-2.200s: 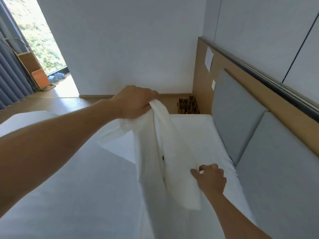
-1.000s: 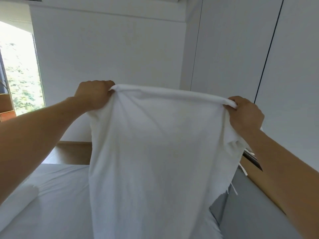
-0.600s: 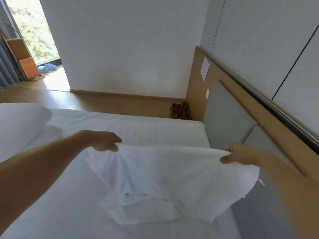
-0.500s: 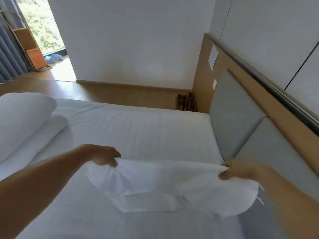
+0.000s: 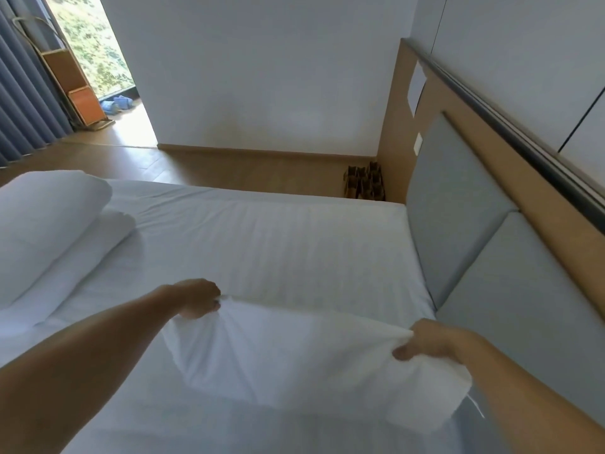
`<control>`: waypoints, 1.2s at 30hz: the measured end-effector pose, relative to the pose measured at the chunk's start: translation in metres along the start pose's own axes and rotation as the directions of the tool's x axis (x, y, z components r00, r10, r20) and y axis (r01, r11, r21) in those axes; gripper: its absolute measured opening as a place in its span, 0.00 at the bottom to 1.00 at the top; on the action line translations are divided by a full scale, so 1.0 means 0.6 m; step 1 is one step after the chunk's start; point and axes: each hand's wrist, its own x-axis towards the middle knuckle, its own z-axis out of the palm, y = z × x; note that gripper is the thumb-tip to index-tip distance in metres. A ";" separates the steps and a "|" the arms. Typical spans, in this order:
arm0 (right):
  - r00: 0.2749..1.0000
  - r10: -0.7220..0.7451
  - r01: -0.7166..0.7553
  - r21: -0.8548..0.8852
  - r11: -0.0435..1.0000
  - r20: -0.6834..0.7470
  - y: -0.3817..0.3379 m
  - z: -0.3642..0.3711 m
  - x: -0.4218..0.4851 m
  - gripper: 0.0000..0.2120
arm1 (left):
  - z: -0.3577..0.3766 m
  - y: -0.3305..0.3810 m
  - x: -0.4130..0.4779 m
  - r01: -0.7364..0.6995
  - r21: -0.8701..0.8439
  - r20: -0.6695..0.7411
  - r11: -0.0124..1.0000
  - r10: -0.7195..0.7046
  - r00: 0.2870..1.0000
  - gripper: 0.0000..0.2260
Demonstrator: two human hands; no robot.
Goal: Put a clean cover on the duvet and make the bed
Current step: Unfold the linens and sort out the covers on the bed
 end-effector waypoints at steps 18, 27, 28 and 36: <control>0.826 0.174 0.560 0.817 -0.142 -0.536 -0.228 -0.275 0.036 0.23 | -0.384 0.048 0.103 -0.484 -0.780 -0.299 -0.397 -0.442 0.846 0.08; 0.389 0.031 0.808 0.325 -0.491 -0.921 -0.371 -0.524 -0.165 0.09 | -0.718 0.020 -0.008 -0.850 -0.352 -0.715 -0.392 -0.474 0.514 0.06; 0.373 0.042 0.817 0.307 -0.489 -0.927 -0.379 -0.541 -0.181 0.09 | -0.736 0.014 -0.021 -0.868 -0.329 -0.739 -0.371 -0.470 0.482 0.05; 0.339 -0.008 0.848 0.309 -0.431 -0.941 -0.372 -0.554 -0.158 0.09 | -0.703 -0.001 -0.012 -0.896 -0.357 -0.741 -0.263 -0.505 0.443 0.05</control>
